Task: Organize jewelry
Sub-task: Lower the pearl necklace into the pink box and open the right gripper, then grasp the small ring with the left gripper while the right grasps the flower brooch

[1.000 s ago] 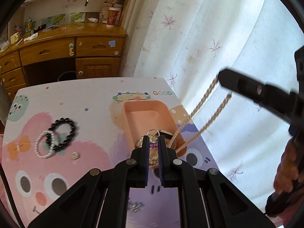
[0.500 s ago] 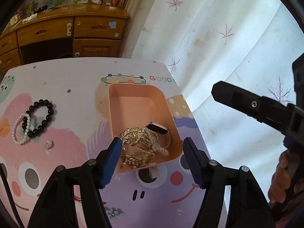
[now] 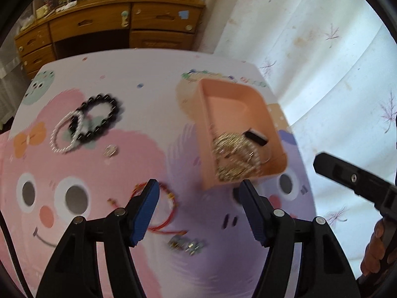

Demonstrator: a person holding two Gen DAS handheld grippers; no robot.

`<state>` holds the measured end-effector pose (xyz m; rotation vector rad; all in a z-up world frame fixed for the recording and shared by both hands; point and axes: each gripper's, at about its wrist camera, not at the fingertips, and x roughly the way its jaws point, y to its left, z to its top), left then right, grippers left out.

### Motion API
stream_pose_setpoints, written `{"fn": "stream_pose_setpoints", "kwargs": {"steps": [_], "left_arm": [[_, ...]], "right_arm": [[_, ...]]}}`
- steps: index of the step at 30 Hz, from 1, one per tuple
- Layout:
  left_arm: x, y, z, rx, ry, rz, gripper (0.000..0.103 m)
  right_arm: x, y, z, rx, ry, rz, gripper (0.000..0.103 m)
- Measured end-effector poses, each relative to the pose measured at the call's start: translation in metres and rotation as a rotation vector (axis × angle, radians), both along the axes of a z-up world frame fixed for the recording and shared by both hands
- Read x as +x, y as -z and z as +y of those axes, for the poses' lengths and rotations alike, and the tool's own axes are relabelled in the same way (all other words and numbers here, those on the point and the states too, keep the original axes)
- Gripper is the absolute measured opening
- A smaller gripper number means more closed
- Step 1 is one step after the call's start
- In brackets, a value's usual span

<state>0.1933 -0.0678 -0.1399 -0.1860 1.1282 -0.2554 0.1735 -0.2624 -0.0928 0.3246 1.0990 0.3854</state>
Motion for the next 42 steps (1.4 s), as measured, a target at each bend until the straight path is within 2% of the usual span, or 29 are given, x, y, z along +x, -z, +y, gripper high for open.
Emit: {"fn": "stream_pose_setpoints", "kwargs": {"steps": [4,8,14,19,23,27,33,42], "left_arm": [[-0.022,0.011,0.017,0.069,0.0,0.028,0.065],[-0.043,0.021,0.029,0.126,0.004,0.054,0.065],[-0.063,0.034,0.044,0.179,-0.001,0.074,0.065],[-0.07,0.043,0.051,0.23,0.046,0.041,0.065],[-0.071,0.053,0.059,0.28,0.07,0.022,0.065],[-0.066,0.061,0.07,0.262,0.055,-0.002,0.065],[-0.054,0.07,0.079,0.247,0.042,-0.036,0.065],[-0.045,0.075,0.081,0.243,0.057,-0.077,0.042]], "right_arm": [[-0.016,0.023,0.016,-0.01,-0.026,0.085,0.027],[-0.034,0.042,0.036,-0.086,-0.068,0.119,0.027],[-0.059,0.065,0.07,-0.286,-0.204,0.07,0.027],[-0.074,0.076,0.088,-0.342,-0.295,-0.004,0.027],[-0.083,0.078,0.097,-0.388,-0.339,-0.102,0.027],[-0.085,0.077,0.105,-0.394,-0.363,-0.173,0.027],[-0.08,0.087,0.117,-0.395,-0.408,-0.165,0.027],[-0.077,0.097,0.127,-0.408,-0.429,-0.144,0.027]]}}
